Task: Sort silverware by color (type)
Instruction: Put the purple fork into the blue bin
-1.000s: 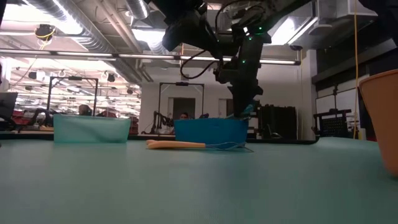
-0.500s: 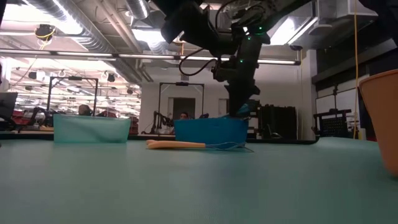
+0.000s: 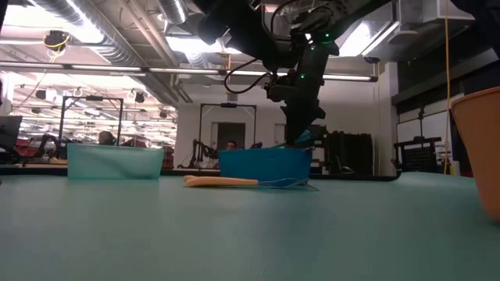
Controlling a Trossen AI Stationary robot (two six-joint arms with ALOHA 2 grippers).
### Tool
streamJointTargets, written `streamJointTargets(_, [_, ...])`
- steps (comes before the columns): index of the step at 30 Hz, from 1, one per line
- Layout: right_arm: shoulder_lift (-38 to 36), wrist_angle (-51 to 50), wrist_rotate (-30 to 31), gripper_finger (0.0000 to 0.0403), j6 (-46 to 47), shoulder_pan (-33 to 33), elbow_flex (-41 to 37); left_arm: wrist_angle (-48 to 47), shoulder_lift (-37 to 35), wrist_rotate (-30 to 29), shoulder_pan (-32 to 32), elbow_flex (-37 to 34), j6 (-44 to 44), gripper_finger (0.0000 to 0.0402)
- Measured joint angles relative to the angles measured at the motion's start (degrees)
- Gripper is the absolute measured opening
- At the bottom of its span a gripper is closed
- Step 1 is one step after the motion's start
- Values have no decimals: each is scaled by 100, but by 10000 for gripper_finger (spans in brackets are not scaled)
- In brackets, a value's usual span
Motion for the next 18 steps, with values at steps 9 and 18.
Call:
streamJointTargets(9, [-2, 0, 0, 0, 0, 0, 0, 1, 0, 0, -90, 0, 0, 63])
streamJointTargets(18, [-4, -4, 0, 35, 0, 1, 0, 1, 0, 0, -88, 0, -15, 63])
